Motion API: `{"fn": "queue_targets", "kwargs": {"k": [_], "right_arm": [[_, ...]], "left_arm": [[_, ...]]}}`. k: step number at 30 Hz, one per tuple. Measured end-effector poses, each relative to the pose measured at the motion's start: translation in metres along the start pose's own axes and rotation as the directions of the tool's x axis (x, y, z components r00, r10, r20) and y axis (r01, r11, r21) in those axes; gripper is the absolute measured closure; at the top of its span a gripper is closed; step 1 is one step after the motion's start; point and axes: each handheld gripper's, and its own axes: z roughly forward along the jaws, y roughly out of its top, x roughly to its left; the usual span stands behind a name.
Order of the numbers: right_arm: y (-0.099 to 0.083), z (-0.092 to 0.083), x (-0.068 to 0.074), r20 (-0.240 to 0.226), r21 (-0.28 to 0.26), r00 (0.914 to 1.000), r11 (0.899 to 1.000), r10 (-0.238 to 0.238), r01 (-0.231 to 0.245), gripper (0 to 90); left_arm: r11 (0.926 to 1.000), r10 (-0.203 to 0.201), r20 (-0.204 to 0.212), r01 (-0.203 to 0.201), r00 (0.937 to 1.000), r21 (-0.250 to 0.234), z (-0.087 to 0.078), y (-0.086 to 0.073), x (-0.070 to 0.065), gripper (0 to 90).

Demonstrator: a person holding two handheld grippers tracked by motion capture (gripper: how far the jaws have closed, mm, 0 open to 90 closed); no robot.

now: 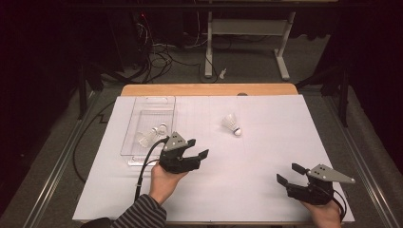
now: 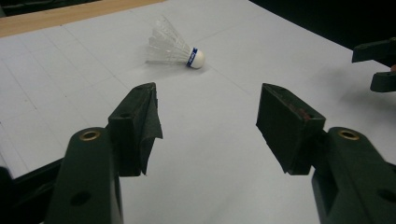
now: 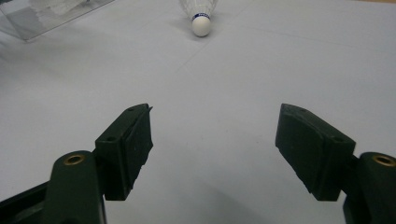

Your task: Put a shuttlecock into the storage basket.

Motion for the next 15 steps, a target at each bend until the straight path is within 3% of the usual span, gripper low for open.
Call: {"fn": "queue_targets", "kwargs": {"k": [10,15], "right_arm": [[0.000,0.000,0.000,-0.001,0.003,1.0000,1.000,0.001,-0.001,27.9],[0.000,0.001,0.000,0.001,0.005,1.0000,1.000,-0.003,0.003,27.9]], "left_arm": [[1.0000,0.002,-0.005,-0.002,1.0000,0.003,0.005,0.006,0.002,39.5],[0.9995,0.027,-0.008,-0.027,0.9996,0.018,0.008,0.012,0.001,39.4]]}}
